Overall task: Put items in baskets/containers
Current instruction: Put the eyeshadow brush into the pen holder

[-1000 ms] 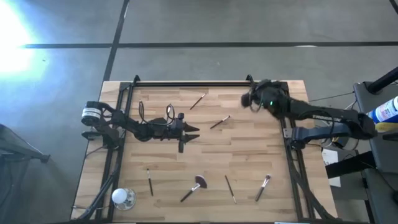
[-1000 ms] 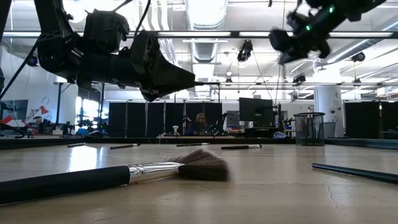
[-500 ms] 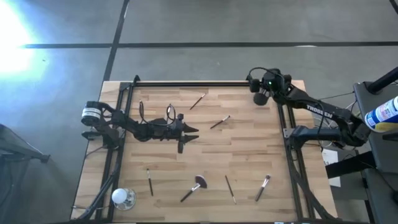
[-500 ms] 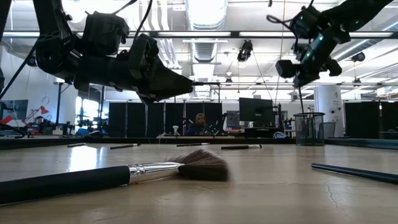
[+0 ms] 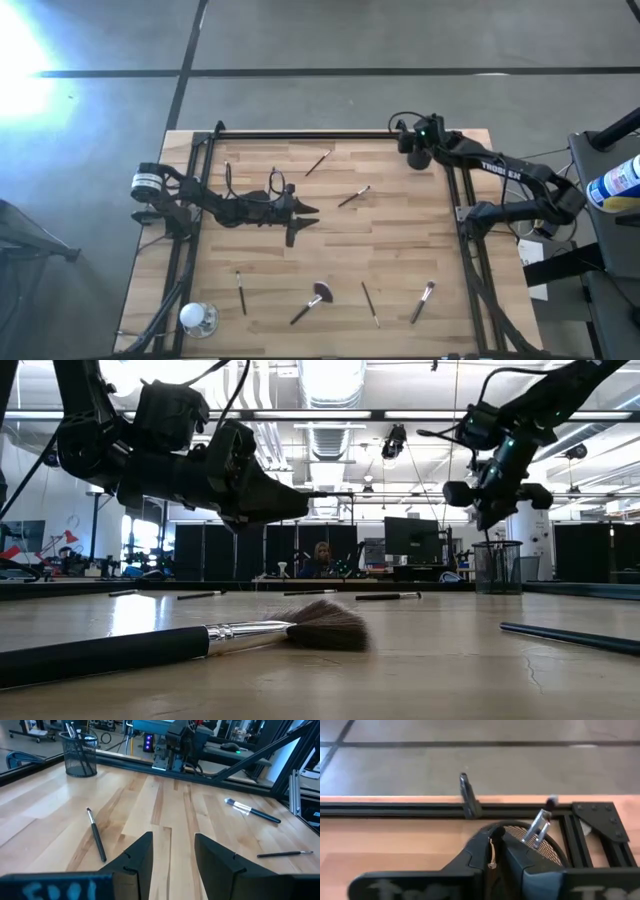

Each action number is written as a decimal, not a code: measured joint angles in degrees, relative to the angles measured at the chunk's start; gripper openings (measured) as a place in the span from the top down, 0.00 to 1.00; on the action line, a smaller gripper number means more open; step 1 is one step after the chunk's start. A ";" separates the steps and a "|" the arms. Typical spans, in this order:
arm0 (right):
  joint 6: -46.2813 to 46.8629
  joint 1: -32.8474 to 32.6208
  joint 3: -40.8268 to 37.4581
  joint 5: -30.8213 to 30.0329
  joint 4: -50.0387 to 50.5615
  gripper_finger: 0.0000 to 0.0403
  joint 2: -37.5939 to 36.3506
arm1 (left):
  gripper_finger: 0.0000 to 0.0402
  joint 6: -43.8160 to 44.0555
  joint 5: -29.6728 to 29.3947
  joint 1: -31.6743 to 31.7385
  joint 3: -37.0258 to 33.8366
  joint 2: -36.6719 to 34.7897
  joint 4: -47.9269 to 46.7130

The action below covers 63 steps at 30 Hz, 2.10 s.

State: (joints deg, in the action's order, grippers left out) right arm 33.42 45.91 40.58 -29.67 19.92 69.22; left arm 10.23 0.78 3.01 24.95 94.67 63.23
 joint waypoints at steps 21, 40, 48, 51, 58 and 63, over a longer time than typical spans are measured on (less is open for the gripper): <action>-10.84 -16.31 -1.78 -2.90 5.11 0.89 -13.99 | 0.77 2.99 1.49 -4.03 -0.02 -9.79 -20.97; -10.96 -51.26 -9.24 -21.52 -11.79 0.98 -9.78 | 0.99 45.95 -21.69 -31.98 10.85 -28.82 -93.57; -10.96 -51.56 -8.35 -21.53 -12.06 0.98 -6.04 | 0.95 67.61 -13.78 -35.50 19.19 -24.26 -114.76; -10.96 -51.56 -8.35 -21.51 -12.18 0.98 -4.93 | 0.87 74.85 -9.94 -36.36 19.29 -21.65 -114.33; -11.42 -51.58 -8.33 -21.46 -12.59 0.98 -3.83 | 0.70 82.33 -4.52 -37.50 17.92 -16.85 -112.04; -12.03 -51.58 -8.33 -21.45 -12.59 0.98 -3.85 | 0.66 84.27 -4.36 -38.43 17.91 -16.69 -109.27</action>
State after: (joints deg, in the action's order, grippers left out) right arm 21.39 -5.67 32.25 -51.12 7.33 65.36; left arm 94.50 -3.59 -35.43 42.86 77.98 -46.03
